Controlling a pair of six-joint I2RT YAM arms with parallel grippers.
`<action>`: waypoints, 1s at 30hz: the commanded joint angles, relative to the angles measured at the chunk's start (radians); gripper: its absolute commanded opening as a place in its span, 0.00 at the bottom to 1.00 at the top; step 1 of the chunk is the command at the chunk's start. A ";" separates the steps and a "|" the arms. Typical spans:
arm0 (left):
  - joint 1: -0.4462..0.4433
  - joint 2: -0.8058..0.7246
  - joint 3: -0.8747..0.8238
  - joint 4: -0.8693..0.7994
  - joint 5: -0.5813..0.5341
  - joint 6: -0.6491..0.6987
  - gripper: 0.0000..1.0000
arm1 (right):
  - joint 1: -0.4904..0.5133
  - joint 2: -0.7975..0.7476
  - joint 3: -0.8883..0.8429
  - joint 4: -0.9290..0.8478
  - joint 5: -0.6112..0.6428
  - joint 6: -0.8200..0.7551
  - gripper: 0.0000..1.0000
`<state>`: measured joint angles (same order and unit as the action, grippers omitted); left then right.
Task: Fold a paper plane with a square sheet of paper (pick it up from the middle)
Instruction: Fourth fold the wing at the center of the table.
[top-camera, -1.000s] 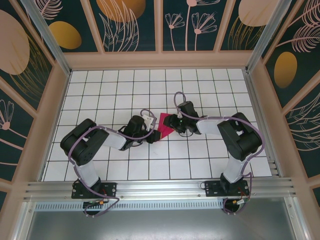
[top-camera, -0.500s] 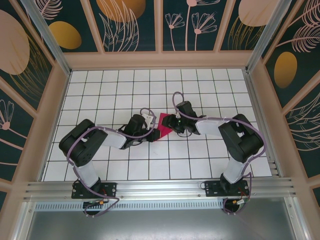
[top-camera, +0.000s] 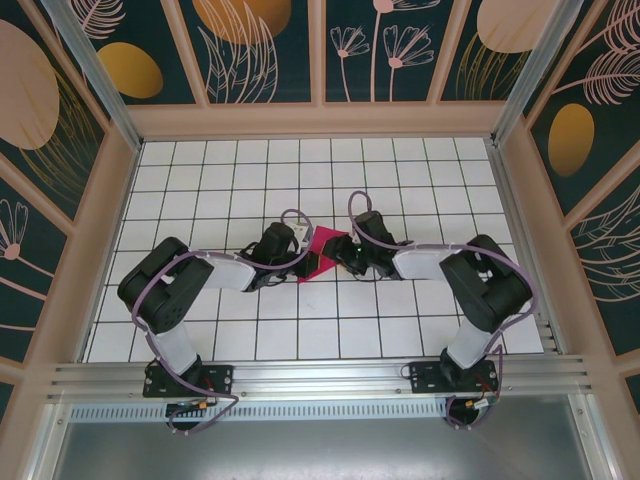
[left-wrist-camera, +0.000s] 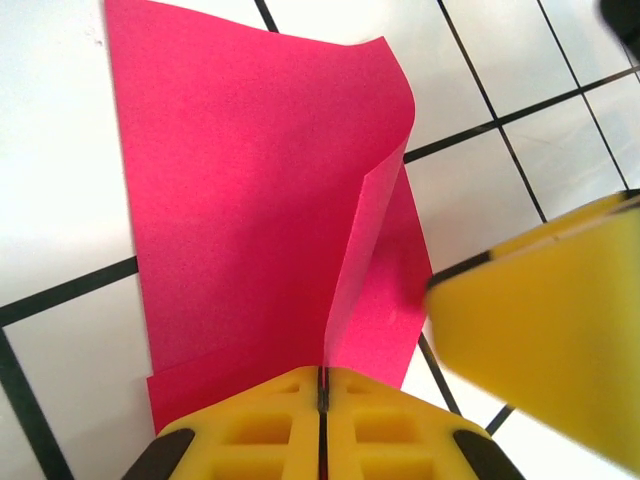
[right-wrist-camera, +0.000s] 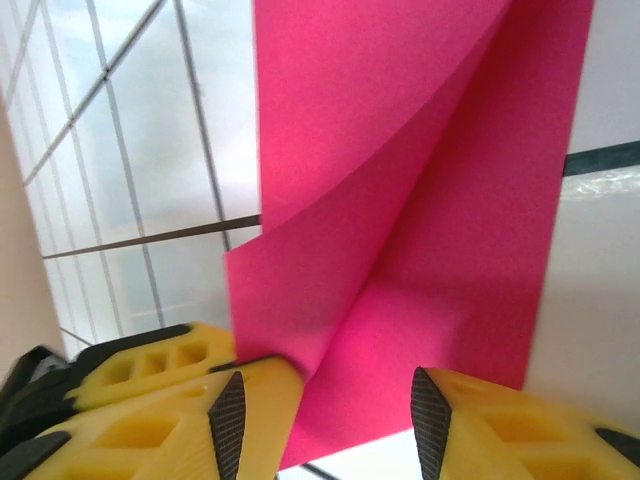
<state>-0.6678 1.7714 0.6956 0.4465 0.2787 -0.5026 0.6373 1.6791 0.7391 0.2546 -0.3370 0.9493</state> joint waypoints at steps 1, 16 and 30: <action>-0.001 -0.021 -0.033 0.039 -0.014 -0.001 0.10 | -0.011 -0.084 -0.030 0.064 0.025 -0.001 0.51; 0.013 -0.090 -0.092 0.191 0.030 -0.131 0.10 | -0.040 0.008 -0.043 0.160 -0.047 -0.012 0.48; 0.042 -0.014 -0.131 0.301 0.099 -0.233 0.11 | -0.055 0.068 -0.034 0.227 -0.115 -0.032 0.46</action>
<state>-0.6338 1.7386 0.5732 0.7010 0.3519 -0.7101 0.5884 1.7271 0.7040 0.4286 -0.4183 0.9440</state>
